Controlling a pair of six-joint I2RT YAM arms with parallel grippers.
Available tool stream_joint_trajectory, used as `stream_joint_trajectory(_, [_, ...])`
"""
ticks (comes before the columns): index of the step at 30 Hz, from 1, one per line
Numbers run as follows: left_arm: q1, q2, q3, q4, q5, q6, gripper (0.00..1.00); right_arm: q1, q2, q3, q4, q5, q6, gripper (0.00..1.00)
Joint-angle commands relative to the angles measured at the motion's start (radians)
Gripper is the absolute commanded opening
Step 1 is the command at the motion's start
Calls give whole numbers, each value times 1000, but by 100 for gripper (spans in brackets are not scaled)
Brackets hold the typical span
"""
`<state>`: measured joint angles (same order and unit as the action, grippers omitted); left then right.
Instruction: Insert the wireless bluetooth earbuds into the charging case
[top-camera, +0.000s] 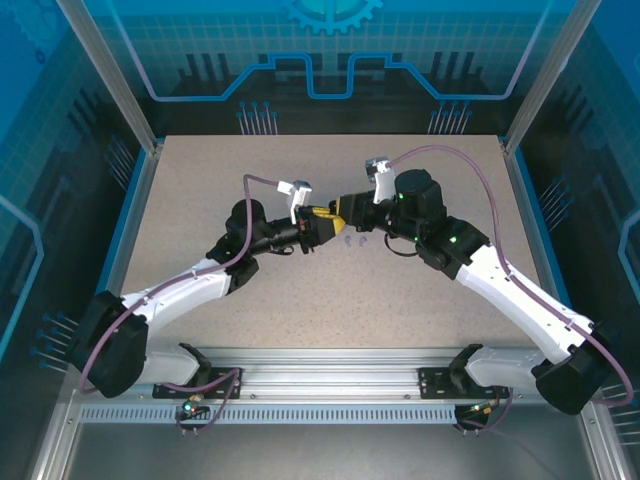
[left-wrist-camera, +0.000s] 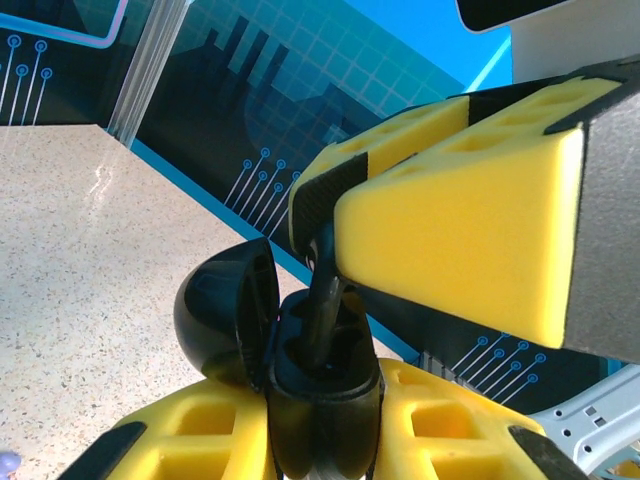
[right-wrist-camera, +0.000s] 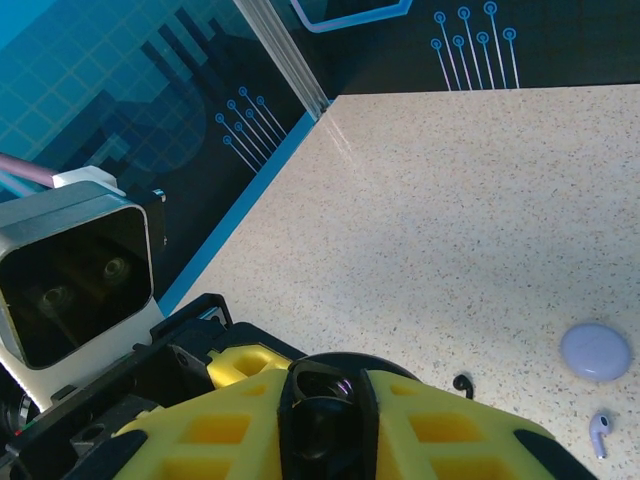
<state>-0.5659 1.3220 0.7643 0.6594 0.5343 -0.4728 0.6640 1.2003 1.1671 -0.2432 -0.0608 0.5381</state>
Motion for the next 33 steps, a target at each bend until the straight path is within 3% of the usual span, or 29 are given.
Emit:
stream_joint_trajectory(1, [-6, -32, 23, 25, -19, -4, 12, 22, -16, 29, -25, 4, -23, 25])
stream_joint_trajectory(33, [-6, -81, 44, -132, 90, 159, 12, 26, -11, 84, -103, -53, -83, 25])
